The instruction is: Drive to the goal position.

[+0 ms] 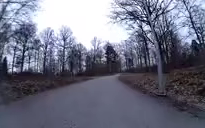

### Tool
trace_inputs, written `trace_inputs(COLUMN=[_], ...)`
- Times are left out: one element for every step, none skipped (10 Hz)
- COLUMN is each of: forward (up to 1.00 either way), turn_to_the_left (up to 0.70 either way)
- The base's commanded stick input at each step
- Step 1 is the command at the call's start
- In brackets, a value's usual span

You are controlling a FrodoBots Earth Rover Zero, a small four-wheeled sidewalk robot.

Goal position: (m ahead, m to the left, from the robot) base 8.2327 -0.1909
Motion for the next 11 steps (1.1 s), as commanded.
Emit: trace_inputs(forward=[0.85, 0.85, 0.85, 0.85, 0.85, 0.85, 0.85, 0.85, 0.85, 0.85, 0.85], turn_to_the_left=[0.00, 0.00, 0.00, 0.00, 0.00, 0.00, 0.00, 0.00, 0.00, 0.00, 0.00])
